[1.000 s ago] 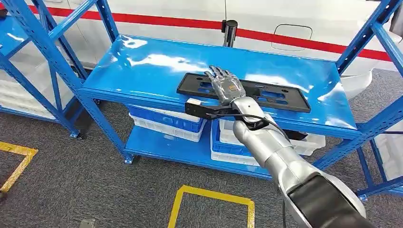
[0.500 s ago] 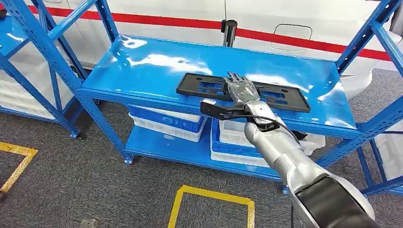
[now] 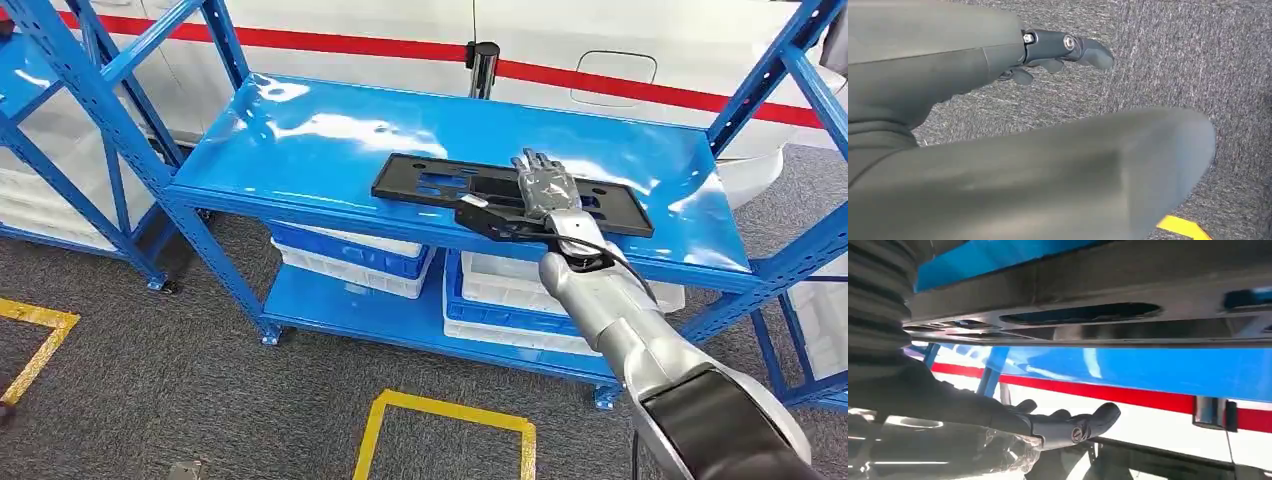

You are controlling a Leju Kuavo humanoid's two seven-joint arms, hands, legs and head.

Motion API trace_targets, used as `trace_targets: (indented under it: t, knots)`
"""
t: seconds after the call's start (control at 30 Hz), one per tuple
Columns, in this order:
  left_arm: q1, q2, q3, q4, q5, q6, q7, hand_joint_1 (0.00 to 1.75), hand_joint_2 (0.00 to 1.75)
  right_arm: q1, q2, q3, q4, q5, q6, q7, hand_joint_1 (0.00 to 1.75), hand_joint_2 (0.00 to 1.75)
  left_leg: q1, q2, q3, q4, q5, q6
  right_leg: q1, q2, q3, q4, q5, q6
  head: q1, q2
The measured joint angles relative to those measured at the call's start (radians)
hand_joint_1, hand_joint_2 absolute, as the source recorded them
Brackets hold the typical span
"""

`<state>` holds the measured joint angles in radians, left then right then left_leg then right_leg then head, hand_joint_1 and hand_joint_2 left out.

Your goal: Take the parts from the cabinet and place them on the table.

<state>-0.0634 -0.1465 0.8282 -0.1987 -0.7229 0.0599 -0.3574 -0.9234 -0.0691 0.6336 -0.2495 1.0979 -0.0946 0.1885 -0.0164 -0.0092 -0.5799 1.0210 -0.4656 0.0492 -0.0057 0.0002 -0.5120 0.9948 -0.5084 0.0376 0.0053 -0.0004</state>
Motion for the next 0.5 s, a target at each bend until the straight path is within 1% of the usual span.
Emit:
trace_targets:
  t: [0.17,0.3,0.47,0.5]
  knots:
    - [0.000,0.003,0.000,0.000,0.000,0.002,-0.006,0.00,0.00,-0.012,-0.018,-0.011,0.005,0.018,0.031,0.042,0.00,1.75,0.000,0.000,0.000,0.000,0.000,0.000,0.000,0.000,0.000,0.000,0.000,0.000,0.000,0.000]
    - [0.002,0.003,0.000,0.003,0.000,0.002,-0.010,0.00,0.00,-0.017,-0.042,-0.014,0.011,0.033,0.048,0.091,0.00,1.75,0.000,-0.001,0.000,0.000,0.000,0.000,0.000,0.000,0.000,0.000,0.000,0.000,0.000,0.000]
    - [0.002,0.003,0.001,0.005,0.000,0.002,-0.011,0.00,0.00,-0.017,-0.058,-0.023,0.015,0.036,0.052,0.103,0.00,1.75,0.000,0.000,0.000,0.000,0.000,0.000,0.000,0.000,0.000,0.000,0.000,0.000,0.000,0.000]
    - [0.002,0.003,0.001,0.005,0.000,0.002,-0.012,0.00,0.00,-0.017,-0.060,-0.023,0.016,0.038,0.056,0.108,0.61,1.75,0.000,0.000,0.000,0.000,0.000,0.000,0.000,0.000,0.000,0.000,0.000,0.000,0.000,0.000]
